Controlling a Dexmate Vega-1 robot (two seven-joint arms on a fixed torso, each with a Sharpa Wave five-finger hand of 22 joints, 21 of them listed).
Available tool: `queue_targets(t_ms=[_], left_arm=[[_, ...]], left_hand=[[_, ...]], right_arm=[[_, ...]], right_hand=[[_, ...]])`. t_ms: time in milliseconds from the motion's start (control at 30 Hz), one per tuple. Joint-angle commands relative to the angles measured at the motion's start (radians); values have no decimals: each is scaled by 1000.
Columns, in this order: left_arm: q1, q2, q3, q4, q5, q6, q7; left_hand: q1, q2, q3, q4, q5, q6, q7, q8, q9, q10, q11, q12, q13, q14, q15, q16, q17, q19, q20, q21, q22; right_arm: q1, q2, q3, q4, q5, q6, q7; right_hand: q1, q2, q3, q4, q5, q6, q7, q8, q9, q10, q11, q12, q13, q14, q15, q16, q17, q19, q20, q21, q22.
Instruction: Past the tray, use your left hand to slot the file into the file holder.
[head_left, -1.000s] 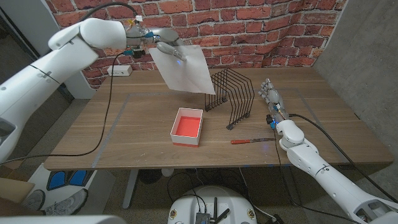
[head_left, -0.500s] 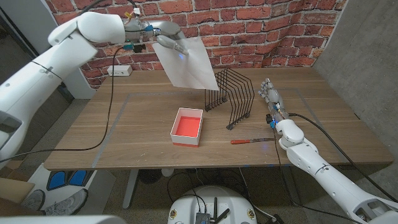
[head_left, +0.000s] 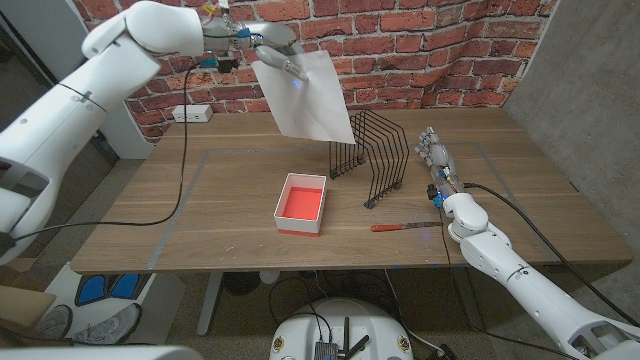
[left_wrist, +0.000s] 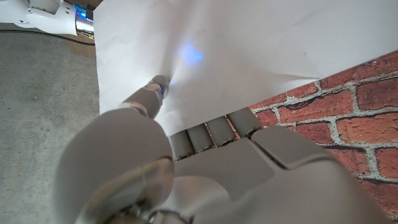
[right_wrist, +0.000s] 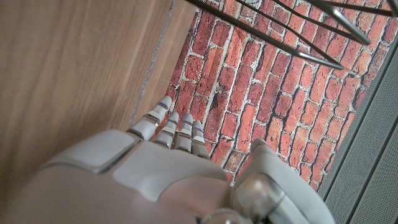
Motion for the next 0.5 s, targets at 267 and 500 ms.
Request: queue_targets(t_ms=[267,500], left_arm=[[-138,-92,60,130,18,-119,-81],[-187,-136,90,184,27,-161,-107]], left_hand=[[3,5,-6,1,-6,2,-7,3,2,2,-3,0,5,6,-77,3,2,-4,-64,8,5],[2,6,-6,3,-5,0,-6,3,2,4,-2,0,5,6,-76,3,2,-7,-63,8,5]], right_arm=[[1,9,2,16,-6,23,-3],[4,17,1,29,-6,34,-3]], right_hand=[[-13,35,9,1,-3,11,-2,3,2,9,0,9,3,4,-4,7,2,12,-1,4,2],[-13,35,10,0,-4,11,-1,3,2,9,0,9,3,5,-2,7,2,12,-1,4,2]])
